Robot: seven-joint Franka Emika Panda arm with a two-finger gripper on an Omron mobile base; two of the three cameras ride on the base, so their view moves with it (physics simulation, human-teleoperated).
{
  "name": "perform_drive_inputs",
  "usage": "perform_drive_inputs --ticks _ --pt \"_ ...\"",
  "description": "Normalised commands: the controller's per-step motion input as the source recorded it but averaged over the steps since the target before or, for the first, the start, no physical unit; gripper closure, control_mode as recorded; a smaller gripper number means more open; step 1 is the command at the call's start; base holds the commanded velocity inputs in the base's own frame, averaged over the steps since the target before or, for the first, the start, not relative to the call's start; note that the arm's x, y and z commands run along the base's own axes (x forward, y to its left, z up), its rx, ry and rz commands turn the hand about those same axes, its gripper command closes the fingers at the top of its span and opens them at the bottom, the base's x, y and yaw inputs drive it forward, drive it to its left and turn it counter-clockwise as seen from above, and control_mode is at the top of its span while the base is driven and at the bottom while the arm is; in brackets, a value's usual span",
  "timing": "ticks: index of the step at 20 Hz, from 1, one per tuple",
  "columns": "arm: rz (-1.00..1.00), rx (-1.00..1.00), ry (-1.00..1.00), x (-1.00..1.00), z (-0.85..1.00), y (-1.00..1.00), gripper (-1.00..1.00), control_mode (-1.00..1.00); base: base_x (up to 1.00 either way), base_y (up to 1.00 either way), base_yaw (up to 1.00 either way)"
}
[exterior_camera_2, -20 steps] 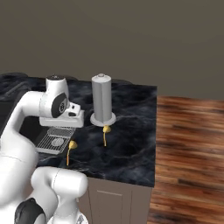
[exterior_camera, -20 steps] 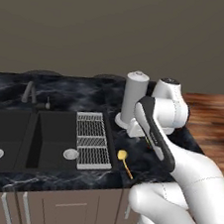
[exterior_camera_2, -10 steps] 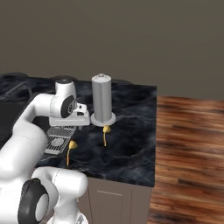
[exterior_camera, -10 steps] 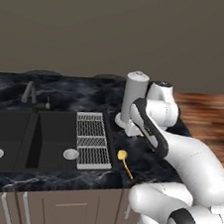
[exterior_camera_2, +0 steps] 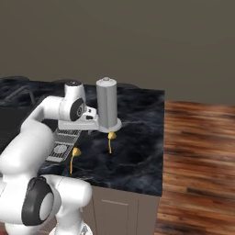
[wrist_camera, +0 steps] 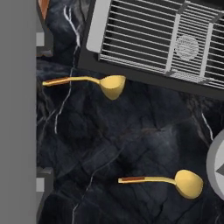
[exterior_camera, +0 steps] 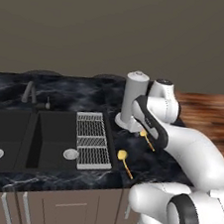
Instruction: Organize the utensils by type. Pick up the wooden spoons from the counter and place them in the open cabinet. Then pick up the metallic utensils from the counter and place them in the open drawer.
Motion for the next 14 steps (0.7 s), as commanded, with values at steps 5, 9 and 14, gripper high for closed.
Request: perform_drive_inputs --ticks 5,9,14 --pt "-0.05 0.00 -0.01 0.23 -0.22 -0.18 -1.00 -1.00 0.00 0.00 0.00" --pt "-0.04 0.00 -0.03 0.21 -0.24 -0.20 -1.00 -1.00 0.00 0.00 0.00" --pt "0.00 0.00 0.00 0.25 -0.24 -0.28 -1.00 -1.00 0.00 0.00 0.00"
